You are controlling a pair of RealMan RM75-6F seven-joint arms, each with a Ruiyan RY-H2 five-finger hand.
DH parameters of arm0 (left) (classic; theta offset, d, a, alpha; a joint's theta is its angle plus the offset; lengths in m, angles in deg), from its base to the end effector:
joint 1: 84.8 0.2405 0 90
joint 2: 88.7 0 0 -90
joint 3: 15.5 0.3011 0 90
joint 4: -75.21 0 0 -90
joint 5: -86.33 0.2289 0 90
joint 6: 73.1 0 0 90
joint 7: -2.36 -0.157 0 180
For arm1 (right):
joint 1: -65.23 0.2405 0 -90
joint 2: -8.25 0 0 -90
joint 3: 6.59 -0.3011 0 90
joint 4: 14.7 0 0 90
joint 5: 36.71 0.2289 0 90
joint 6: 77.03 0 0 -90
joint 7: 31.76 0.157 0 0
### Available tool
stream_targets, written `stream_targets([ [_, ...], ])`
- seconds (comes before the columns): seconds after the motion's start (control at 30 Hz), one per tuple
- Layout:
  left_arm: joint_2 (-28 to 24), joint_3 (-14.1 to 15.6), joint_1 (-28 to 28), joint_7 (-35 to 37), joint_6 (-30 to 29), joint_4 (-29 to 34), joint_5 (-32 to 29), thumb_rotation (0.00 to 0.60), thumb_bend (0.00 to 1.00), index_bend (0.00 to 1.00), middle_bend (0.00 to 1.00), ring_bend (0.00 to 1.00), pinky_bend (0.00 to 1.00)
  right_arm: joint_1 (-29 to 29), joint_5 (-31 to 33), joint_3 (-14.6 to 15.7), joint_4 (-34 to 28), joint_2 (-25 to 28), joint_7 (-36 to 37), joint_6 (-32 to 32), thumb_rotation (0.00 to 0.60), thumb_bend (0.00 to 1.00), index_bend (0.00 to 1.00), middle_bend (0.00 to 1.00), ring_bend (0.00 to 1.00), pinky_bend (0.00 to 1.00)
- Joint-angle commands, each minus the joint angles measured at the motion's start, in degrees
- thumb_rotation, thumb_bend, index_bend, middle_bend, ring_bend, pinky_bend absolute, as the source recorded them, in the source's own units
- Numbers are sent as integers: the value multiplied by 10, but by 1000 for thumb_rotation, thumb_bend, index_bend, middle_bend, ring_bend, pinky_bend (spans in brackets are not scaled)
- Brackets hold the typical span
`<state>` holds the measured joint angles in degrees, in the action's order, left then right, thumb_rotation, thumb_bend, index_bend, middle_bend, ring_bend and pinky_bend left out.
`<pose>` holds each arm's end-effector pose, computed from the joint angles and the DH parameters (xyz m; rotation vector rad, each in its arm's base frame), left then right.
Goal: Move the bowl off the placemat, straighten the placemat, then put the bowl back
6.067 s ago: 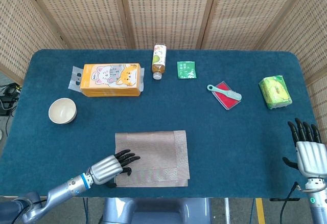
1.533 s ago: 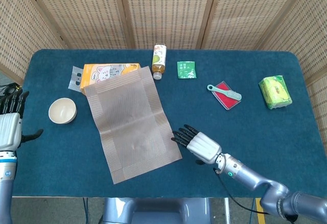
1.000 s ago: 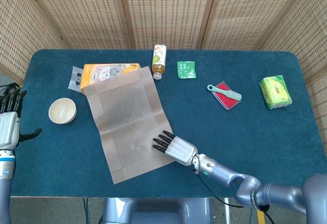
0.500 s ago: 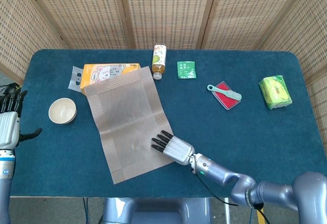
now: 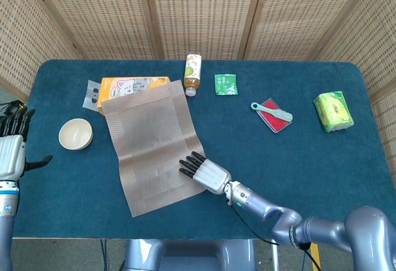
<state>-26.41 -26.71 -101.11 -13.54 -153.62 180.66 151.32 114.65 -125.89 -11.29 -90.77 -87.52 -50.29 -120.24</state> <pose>-0.3017 0.2850 0.1741 -1.2535 -0.9073 -0.8705 -0.1261 -0.3539 -0.1195 2.4281 -0.4375 0.8586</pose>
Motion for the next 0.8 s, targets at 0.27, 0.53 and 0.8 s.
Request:
stream_targets([
  [0.27, 0, 2, 0, 0, 4, 1, 4, 600, 0, 0, 0, 0, 0, 5, -3, 14, 5, 5, 12, -4, 600, 511, 218, 0, 0, 0],
  [0.53, -1, 4, 0, 0, 5, 3, 10, 600, 0, 0, 0, 0, 0, 6, -9, 25, 13, 9, 22, -14, 600, 527, 440, 0, 0, 0],
  [0.8, -1, 6, 0, 0, 6, 4, 15, 600, 0, 0, 0, 0, 0, 6, -19, 32, 21, 7, 41, -31, 600, 623, 555, 0, 0, 0],
])
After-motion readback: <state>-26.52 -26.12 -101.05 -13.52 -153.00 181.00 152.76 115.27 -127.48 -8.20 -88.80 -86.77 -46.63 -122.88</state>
